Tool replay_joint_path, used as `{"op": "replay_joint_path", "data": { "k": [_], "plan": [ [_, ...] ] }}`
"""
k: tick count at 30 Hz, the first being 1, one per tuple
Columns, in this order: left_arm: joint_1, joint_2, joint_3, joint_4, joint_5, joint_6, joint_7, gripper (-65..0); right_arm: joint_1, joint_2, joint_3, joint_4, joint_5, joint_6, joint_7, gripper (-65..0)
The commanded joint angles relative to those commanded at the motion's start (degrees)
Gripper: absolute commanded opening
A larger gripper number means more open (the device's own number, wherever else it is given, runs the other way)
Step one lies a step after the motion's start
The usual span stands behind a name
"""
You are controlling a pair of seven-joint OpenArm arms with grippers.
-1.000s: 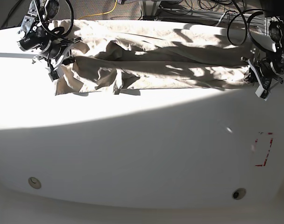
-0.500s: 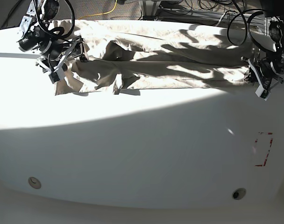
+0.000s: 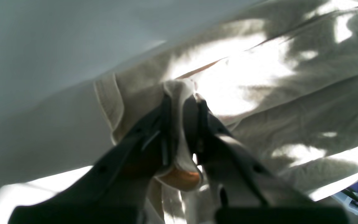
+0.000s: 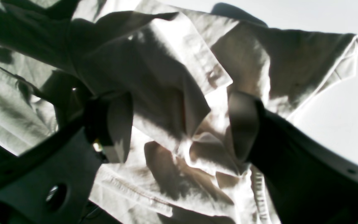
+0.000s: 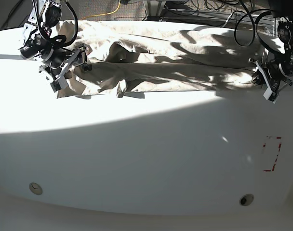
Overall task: Layout the t-shirt on the table in an organized manner, then fold the t-shirt properly
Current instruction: 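Lay the folded hem down along the collar edge with both grippers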
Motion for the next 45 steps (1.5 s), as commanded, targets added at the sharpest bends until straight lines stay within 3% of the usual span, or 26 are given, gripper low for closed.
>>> {"op": "replay_joint_path", "data": {
  "k": [5, 12, 21, 31, 36, 45],
  "plan": [
    [-0.18, 0.09, 0.09, 0.00, 0.00, 0.00, 0.00, -61.2, 0.53, 0.09, -0.09, -0.35, 0.18, 0.00, 0.00, -37.7],
    [-0.26, 0.18, 0.09, 0.00, 0.00, 0.00, 0.00, -61.4, 0.62, 0.00, -0.09, 0.09, 1.85, 0.00, -0.35, -64.5],
    [-0.35, 0.18, 0.18, -0.09, 0.00, 0.00, -0.09, -61.4, -2.90, 0.53, 0.26, 4.04, 11.08, 0.00, -0.44, -65.0],
    [-0.35, 0.18, 0.18, -0.18, 0.00, 0.00, -0.18, -61.5, -7.38, 0.53, 0.44, 6.33, 16.00, 0.00, -0.44, -65.0],
    [-0.35, 0.18, 0.18, -0.26, 0.00, 0.00, -0.18, -61.5, -10.81, 2.29, 0.53, 6.51, 20.57, 0.00, -0.26, -65.0],
    [-0.35, 0.09, 0.18, -0.35, 0.09, 0.00, -0.18, -61.5, -16.26, 3.16, 5.01, 6.59, 25.58, 0.00, -0.35, -65.0]
  ]
}}
